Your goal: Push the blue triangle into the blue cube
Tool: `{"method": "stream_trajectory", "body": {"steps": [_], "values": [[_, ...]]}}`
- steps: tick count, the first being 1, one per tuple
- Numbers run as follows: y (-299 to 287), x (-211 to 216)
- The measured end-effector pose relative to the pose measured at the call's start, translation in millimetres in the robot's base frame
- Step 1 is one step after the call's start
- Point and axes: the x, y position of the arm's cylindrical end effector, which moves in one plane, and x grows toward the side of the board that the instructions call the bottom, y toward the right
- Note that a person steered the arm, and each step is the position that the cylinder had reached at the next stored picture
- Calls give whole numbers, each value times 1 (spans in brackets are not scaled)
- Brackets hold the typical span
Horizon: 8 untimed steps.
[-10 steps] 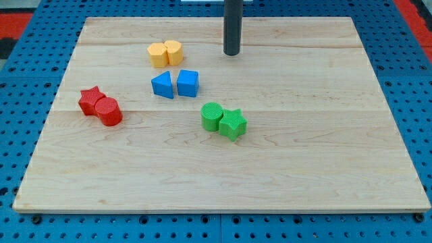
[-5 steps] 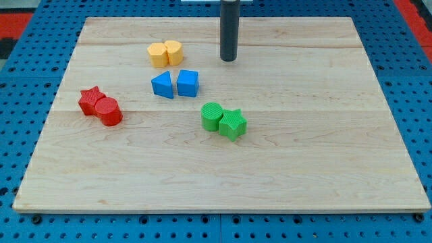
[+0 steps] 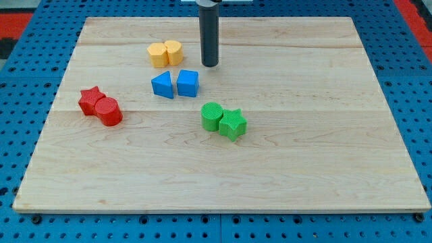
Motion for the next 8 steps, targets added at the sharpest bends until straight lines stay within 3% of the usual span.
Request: {"method": "stream_trajectory", "body": {"steps": [8], "values": [[-47, 16]]}}
